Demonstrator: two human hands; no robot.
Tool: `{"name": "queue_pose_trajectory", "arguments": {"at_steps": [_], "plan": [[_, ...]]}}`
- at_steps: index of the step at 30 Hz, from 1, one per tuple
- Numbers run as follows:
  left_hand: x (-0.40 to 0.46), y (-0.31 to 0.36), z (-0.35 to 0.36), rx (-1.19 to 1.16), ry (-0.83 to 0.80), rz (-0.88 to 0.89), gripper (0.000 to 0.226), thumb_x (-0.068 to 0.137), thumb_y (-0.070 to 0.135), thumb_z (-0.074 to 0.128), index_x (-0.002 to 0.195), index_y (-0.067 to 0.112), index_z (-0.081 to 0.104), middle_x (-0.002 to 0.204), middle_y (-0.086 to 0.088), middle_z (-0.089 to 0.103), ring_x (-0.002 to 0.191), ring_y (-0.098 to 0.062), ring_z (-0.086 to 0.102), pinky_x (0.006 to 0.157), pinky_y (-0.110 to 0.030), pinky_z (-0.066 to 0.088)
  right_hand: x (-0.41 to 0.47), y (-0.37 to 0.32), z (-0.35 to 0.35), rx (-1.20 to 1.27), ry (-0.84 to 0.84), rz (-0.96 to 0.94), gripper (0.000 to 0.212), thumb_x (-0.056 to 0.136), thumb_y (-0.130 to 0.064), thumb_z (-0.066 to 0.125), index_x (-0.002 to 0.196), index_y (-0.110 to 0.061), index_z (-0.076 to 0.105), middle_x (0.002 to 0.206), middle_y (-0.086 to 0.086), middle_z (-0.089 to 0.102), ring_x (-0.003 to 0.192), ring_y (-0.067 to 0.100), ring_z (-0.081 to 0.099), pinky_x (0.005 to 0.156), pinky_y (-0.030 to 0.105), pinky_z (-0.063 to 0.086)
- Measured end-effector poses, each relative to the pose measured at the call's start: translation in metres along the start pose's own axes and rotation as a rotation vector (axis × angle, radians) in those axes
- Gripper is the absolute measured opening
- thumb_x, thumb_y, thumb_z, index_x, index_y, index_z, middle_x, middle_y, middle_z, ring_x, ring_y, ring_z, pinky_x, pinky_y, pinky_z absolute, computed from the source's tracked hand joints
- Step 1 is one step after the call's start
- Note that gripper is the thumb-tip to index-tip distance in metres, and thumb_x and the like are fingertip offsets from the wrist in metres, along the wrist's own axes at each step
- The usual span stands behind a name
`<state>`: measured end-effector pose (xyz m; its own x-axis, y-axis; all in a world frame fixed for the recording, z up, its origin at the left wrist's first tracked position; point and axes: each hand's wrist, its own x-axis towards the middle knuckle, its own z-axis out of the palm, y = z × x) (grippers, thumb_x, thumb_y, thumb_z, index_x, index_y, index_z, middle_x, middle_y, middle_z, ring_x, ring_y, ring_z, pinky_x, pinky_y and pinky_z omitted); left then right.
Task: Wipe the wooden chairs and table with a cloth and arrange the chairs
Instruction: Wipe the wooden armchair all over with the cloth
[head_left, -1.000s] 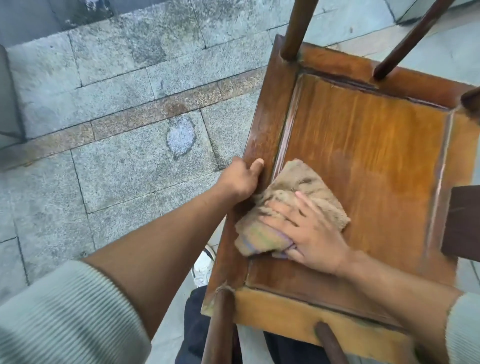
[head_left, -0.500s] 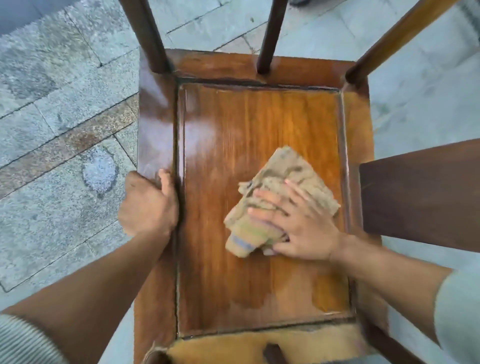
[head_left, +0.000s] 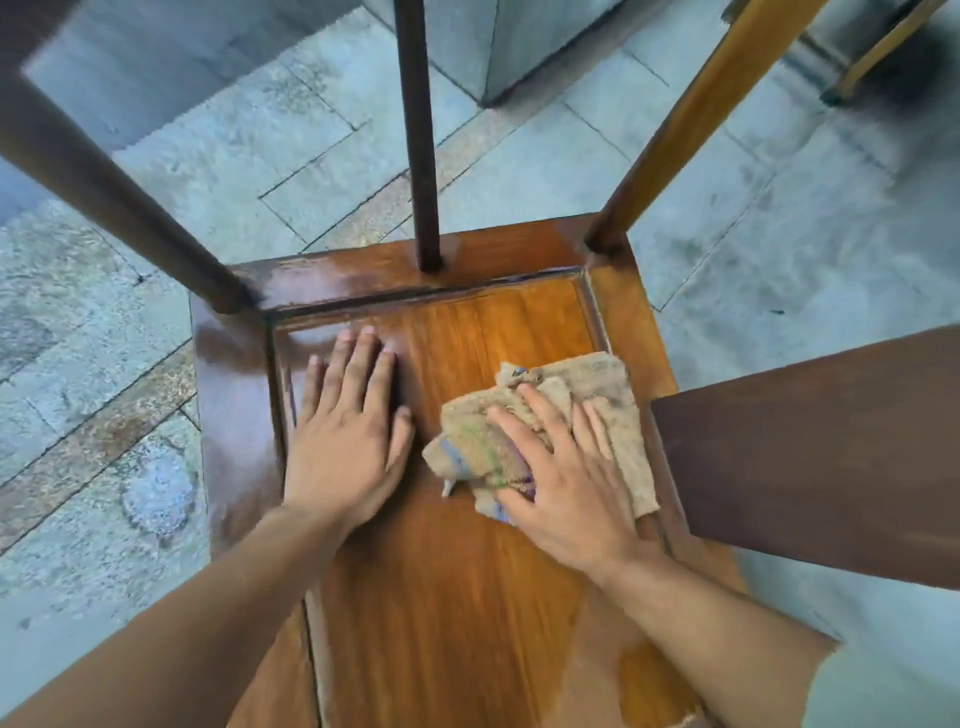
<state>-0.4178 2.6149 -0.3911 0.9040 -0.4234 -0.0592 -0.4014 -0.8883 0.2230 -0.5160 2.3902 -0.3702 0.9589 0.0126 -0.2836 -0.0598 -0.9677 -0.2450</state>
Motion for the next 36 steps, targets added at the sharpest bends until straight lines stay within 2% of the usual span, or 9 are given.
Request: {"name": "queue_pose_trajectory", "arguments": {"at_steps": [4,8,12,19,24,28,30,33,36], "plan": [[0.06,0.015,0.004,0.032,-0.034,0.078,0.065,0.099,0.047,0.027,0.15,0.008,0.037,0.164,-0.014,0.02,0.154,-0.027,0.008,0.124,-0.05,0.008,0.095,0.031,-0.036,0.175,0.209,0.62,0.069,0.095,-0.058,0.048,0.158,-0.032,0.033,0.17,-0.001,0.015,0.154,0.038,0.015,0.126,0.054,0.003],[0.068,0.015,0.016,0.05,0.008,0.079,0.063,0.1,0.051,0.026,0.148,0.011,0.037,0.163,-0.012,0.024,0.154,-0.025,0.011,0.123,-0.049,0.011,0.152,0.045,-0.051,0.164,0.3,0.853,0.065,0.093,-0.06,0.047,0.152,-0.032,0.037,0.164,0.001,0.022,0.148,0.043,0.021,0.121,0.061,0.009],[0.086,0.024,0.02,-0.035,0.037,0.099,0.059,0.099,0.045,0.031,0.147,0.012,0.04,0.162,-0.011,0.027,0.153,-0.025,0.014,0.123,-0.048,0.01,0.158,0.087,-0.064,0.082,0.363,0.732,0.065,0.093,-0.059,0.048,0.149,-0.027,0.04,0.16,0.004,0.031,0.139,0.039,0.038,0.113,0.057,0.029],[0.089,0.026,-0.005,-0.43,-0.098,0.049,0.053,0.096,0.026,0.033,0.142,0.008,0.052,0.16,-0.009,0.032,0.151,-0.023,0.02,0.124,-0.045,0.01,0.097,0.023,-0.026,0.007,0.213,0.325,0.065,0.092,-0.051,0.055,0.149,-0.02,0.051,0.169,-0.003,0.026,0.145,0.045,0.034,0.126,0.055,0.013],[0.052,-0.019,-0.041,-0.353,-0.139,0.16,0.046,0.102,0.031,0.033,0.13,0.003,0.056,0.145,-0.015,0.05,0.137,-0.032,0.043,0.114,-0.046,0.034,0.013,-0.061,0.01,0.02,0.005,-0.212,0.061,0.082,-0.051,0.053,0.137,-0.027,0.063,0.166,-0.003,0.034,0.145,0.044,0.036,0.126,0.056,0.015],[-0.007,-0.032,-0.055,-0.206,-0.217,0.153,0.048,0.103,0.035,0.033,0.133,0.004,0.055,0.147,-0.014,0.047,0.138,-0.032,0.039,0.113,-0.049,0.032,-0.012,-0.065,0.015,-0.2,-0.177,-0.717,0.07,0.084,-0.061,0.058,0.149,-0.038,0.05,0.162,0.001,0.04,0.151,0.041,0.031,0.126,0.057,0.017],[-0.037,-0.04,-0.058,-0.146,-0.24,0.126,0.053,0.103,0.038,0.031,0.137,0.005,0.052,0.152,-0.014,0.041,0.143,-0.032,0.034,0.115,-0.051,0.029,0.016,-0.058,0.004,-0.242,-0.17,-0.694,0.071,0.084,-0.059,0.06,0.15,-0.036,0.049,0.164,0.003,0.038,0.148,0.042,0.036,0.127,0.055,0.015],[-0.068,-0.053,-0.055,-0.145,-0.247,0.026,0.059,0.103,0.046,0.024,0.142,0.008,0.046,0.157,-0.012,0.033,0.148,-0.028,0.025,0.118,-0.05,0.025,0.064,-0.073,-0.013,-0.033,-0.092,-0.208,0.072,0.091,-0.055,0.05,0.159,-0.039,0.033,0.172,-0.004,0.014,0.154,0.04,0.022,0.129,0.049,-0.001],[-0.064,-0.043,-0.049,-0.184,-0.172,-0.069,0.058,0.102,0.046,0.028,0.145,0.008,0.041,0.158,-0.013,0.028,0.149,-0.03,0.02,0.12,-0.051,0.023,0.09,-0.098,-0.01,0.033,0.086,0.095,0.065,0.095,-0.055,0.05,0.153,-0.027,0.043,0.173,-0.005,0.011,0.153,0.04,0.02,0.127,0.053,0.001]]}}
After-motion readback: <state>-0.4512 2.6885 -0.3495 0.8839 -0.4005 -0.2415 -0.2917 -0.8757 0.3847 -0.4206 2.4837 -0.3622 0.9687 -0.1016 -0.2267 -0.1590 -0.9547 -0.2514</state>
